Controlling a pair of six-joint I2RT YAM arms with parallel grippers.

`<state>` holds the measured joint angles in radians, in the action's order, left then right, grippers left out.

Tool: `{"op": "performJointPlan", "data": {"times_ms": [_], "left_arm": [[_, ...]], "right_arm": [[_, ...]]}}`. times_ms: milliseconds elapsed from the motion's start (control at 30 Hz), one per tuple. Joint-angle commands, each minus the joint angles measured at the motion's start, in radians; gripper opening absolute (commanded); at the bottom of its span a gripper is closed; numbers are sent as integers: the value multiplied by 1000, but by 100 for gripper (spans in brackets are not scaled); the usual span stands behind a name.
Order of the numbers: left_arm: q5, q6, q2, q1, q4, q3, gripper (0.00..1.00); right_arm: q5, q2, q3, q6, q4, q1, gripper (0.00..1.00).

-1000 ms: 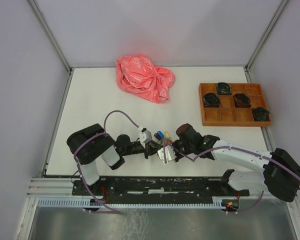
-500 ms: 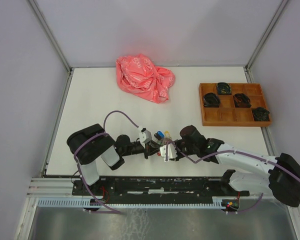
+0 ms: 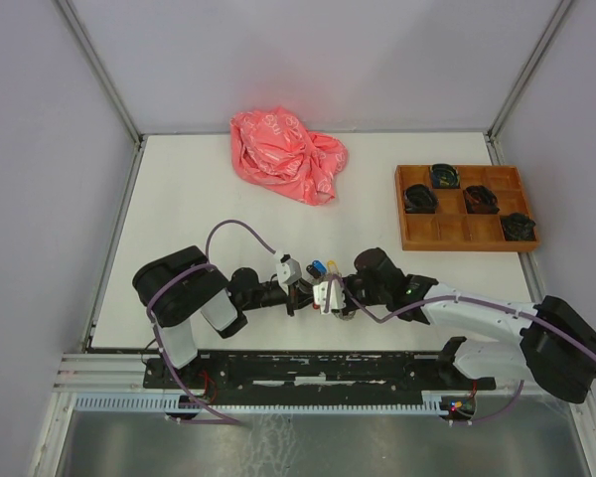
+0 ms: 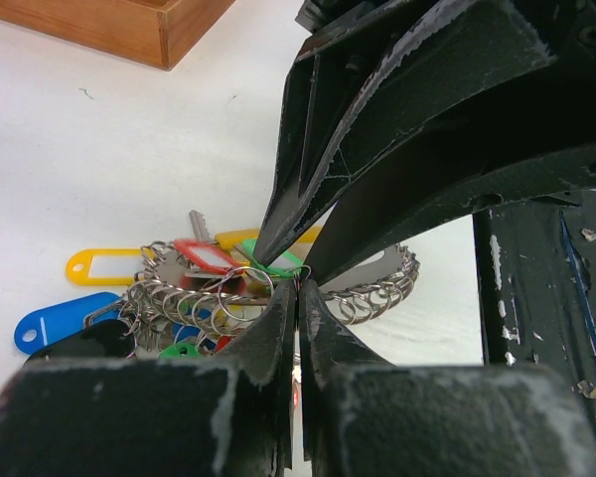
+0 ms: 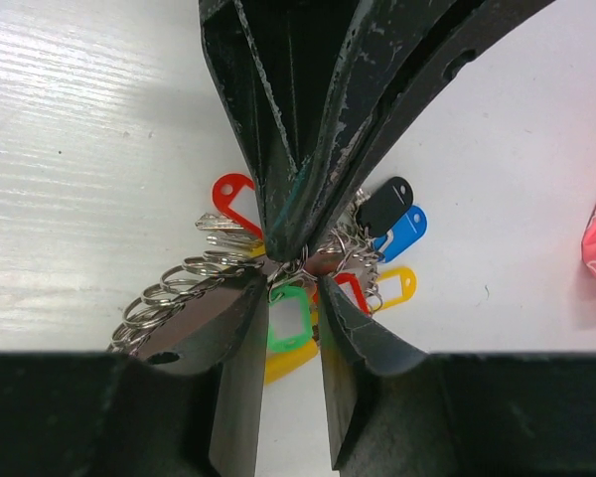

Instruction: Put the keys on the keyring

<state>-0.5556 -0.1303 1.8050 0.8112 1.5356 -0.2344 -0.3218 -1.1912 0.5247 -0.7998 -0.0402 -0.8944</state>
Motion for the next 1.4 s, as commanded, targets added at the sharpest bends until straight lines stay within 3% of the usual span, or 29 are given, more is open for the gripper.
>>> {"op": "performJointPlan", "data": {"times_ms": [0,467,967,1267,1367], "left_arm": [[0,-22,-40,4,194,0,3],[58,-50,-55,5,194,7,3],[79,-88,-77,6,193,9,3],[97,-74,-73,7,194,37,3],[94,-64,-69,6,194,44,3]], "right_arm": [[-28,-17,-10,38,56,-1,34],[-37,-47,-8,66,64,0,37],[-10,-141,25,78,117,0,32],[26,-115,37,72,91,2,1],[26,-95,44,60,73,2,1]]}}
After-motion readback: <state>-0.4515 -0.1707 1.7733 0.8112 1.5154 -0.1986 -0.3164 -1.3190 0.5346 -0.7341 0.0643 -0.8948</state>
